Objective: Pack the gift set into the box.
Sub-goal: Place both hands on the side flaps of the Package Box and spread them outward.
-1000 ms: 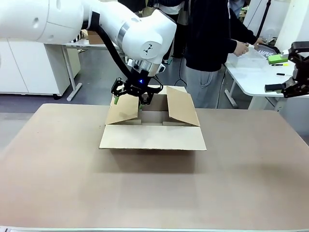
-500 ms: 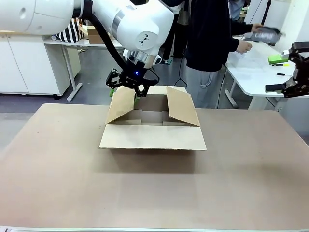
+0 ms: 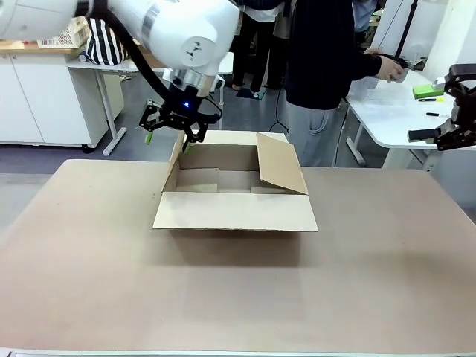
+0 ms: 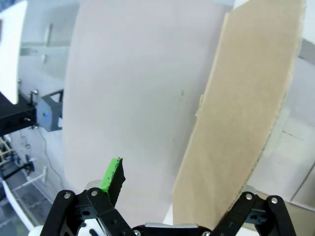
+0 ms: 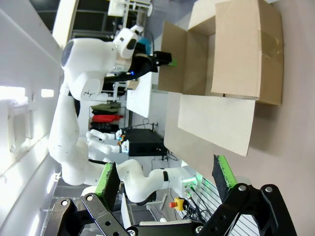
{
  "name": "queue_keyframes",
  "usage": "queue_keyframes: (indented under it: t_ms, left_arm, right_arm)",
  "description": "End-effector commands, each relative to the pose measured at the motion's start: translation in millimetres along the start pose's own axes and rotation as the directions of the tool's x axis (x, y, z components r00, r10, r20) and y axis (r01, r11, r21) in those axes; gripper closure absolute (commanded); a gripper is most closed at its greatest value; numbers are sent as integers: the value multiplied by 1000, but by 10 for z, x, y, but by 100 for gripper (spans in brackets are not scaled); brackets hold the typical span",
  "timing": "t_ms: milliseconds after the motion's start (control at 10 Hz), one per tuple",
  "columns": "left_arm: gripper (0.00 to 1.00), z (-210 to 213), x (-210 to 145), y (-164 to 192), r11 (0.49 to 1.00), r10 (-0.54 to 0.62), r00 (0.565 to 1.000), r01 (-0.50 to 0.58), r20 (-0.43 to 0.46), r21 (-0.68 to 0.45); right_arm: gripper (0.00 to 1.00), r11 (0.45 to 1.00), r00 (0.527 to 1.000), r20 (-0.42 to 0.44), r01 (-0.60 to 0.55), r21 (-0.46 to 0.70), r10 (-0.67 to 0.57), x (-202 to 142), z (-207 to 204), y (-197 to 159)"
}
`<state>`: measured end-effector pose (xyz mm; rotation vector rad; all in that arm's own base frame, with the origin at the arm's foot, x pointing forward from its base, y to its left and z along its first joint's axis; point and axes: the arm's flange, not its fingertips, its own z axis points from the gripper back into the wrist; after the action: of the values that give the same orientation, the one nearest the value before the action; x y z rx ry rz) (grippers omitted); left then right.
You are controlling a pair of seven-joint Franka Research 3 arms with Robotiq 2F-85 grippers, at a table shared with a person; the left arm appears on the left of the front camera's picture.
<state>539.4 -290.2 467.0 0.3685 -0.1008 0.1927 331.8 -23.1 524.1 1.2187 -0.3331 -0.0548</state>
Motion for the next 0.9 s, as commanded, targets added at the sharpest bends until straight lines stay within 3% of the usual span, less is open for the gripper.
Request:
queue_keyframes:
  t_ms: [0, 500, 800]
  left_arm:
    - [0, -90, -121, 266, 995, 27, 1000, -28, -14, -97]
    - [0, -301, -66, 858, 957, 146, 986, -160, -76, -241]
    - [0, -506, -65, 1267, 906, 176, 978, -205, -110, -371]
  right_arm:
    - [0, 1000, 1000, 4, -26, 15, 26, 28, -16, 8]
    - [0, 1000, 1000, 4, -26, 15, 26, 28, -16, 8]
    - [0, 1000, 1000, 4, -26, 15, 26, 28, -16, 8]
